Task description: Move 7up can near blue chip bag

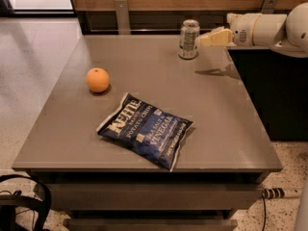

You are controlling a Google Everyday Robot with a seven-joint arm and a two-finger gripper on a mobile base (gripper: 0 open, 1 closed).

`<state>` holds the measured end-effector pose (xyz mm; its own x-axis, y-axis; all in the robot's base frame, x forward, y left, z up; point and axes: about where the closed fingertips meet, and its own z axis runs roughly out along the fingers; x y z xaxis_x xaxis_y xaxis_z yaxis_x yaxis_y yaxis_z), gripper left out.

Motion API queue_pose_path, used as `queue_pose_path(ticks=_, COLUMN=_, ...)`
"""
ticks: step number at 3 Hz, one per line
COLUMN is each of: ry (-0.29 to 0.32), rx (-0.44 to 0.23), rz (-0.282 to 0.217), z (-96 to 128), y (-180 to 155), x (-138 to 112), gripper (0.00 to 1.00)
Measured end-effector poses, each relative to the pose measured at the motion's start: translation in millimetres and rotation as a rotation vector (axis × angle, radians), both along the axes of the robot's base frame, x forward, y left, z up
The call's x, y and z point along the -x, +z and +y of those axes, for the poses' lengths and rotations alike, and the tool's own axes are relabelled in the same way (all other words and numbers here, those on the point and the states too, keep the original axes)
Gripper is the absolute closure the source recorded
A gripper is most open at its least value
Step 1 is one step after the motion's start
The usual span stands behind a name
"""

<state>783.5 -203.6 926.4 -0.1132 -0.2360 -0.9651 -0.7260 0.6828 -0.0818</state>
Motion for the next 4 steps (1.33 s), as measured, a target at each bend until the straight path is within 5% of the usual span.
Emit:
queue_pose_path(ticks=3, ry=0.066, rx=-0.181, rz=-0.045, z=33, y=-29, x=-34, gripper=0.00)
queue_pose_path(ticks=4, ry=0.067, rx=-0.221, rz=-0.074, z=41, y=-36, x=-41, gripper=0.25)
